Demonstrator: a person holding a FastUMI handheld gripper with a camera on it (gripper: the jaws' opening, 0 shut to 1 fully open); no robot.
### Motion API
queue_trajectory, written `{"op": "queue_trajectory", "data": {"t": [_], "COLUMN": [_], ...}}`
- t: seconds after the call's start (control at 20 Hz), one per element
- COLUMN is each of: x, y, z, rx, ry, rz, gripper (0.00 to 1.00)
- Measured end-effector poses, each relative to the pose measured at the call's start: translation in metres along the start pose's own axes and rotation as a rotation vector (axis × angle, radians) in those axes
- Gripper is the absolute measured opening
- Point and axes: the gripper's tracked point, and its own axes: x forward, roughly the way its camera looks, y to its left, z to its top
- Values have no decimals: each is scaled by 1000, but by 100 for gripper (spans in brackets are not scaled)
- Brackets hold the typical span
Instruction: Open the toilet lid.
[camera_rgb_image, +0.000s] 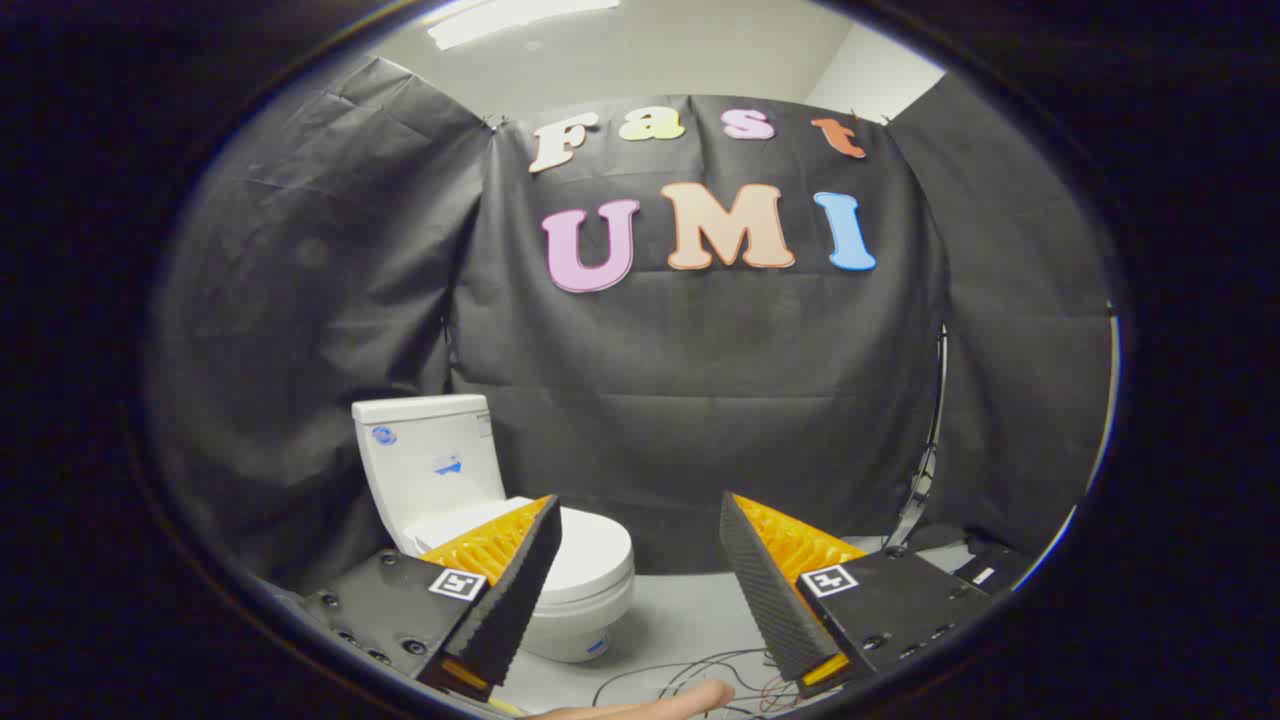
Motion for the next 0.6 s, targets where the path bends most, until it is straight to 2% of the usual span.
{"op": "queue_trajectory", "data": {"t": [0.15,0.25,0.35,0.45,0.6], "x": [42,79,99,100,68], "y": [13,40,78,93,114], "z": [-6,-11,-11,-33,-70], "rx": [-38,-58,-7,30,66], "ry": [18,25,-18,9,46], "rz": [25,100,175,167,104], "gripper": [99,99,99,99,99]}}
